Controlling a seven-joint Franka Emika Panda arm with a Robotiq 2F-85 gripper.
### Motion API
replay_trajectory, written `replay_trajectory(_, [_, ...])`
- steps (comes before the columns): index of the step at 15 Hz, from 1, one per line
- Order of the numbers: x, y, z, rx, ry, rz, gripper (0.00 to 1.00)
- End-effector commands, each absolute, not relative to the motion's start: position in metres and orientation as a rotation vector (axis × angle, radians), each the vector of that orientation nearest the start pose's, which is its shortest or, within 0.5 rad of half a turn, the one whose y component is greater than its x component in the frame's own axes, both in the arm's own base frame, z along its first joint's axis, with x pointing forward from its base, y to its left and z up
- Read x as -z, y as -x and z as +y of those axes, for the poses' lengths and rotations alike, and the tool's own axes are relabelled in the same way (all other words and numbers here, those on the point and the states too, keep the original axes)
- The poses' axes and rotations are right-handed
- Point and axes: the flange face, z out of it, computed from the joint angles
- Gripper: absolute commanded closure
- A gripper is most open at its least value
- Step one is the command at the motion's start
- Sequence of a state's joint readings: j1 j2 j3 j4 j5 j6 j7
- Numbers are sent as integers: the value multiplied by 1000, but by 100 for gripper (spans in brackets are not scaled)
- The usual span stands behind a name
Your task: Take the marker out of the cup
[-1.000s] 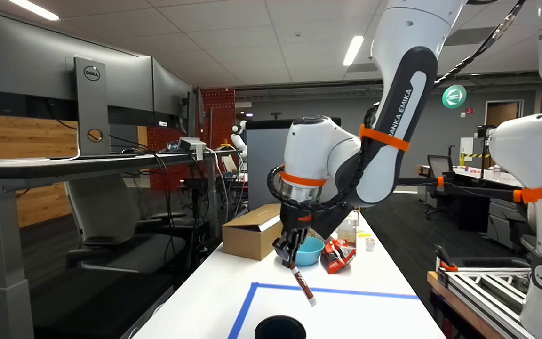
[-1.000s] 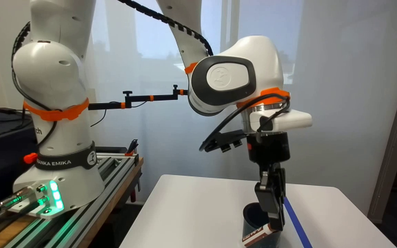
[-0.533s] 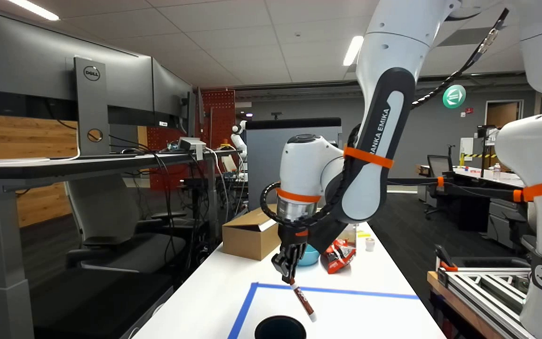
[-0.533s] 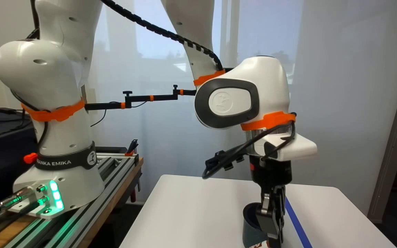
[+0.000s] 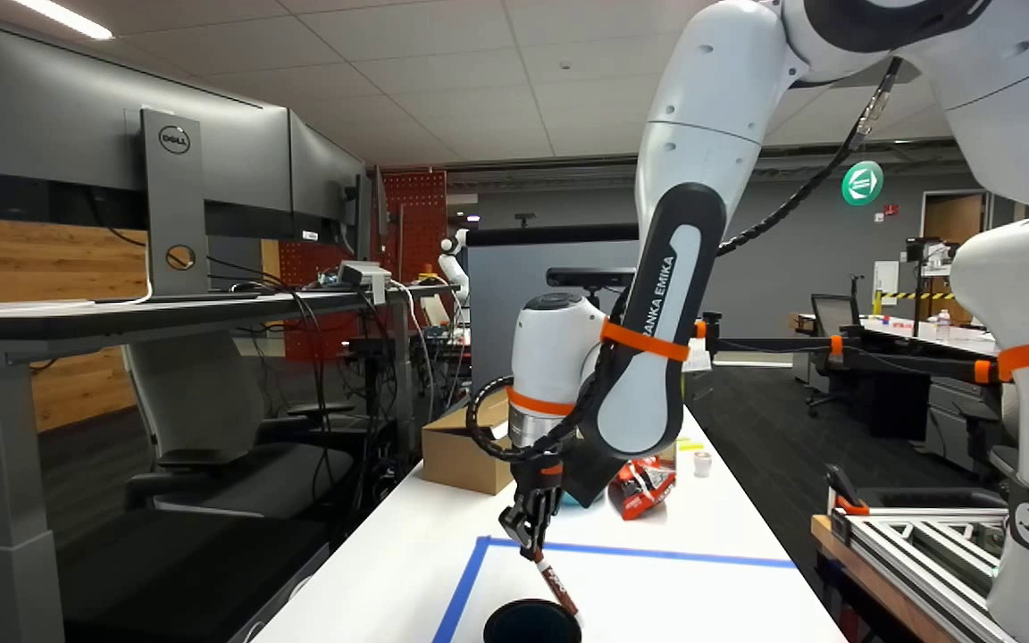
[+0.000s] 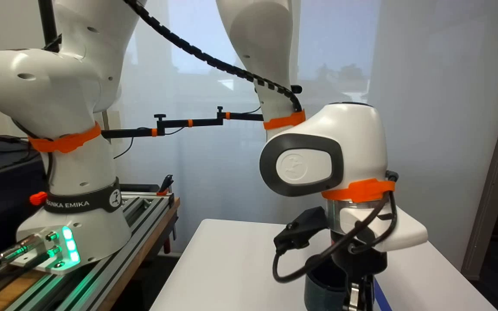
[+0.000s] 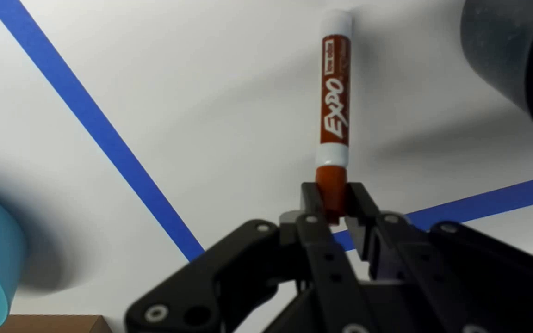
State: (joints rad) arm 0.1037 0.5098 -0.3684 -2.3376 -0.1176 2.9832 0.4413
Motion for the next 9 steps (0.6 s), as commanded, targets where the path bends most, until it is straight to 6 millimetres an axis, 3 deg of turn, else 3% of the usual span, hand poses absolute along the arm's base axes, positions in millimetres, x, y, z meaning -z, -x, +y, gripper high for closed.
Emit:
replay_trajectory(1, [-132, -518, -149, 311, 3188, 857, 95])
replay_trajectory(7, [-118, -532, -159, 331, 3189, 835, 95])
replay_trajectory(8, [-116, -534, -161, 334, 3190, 831, 73])
replay_trajectory(9, [-114, -536, -162, 338, 3191, 832, 67])
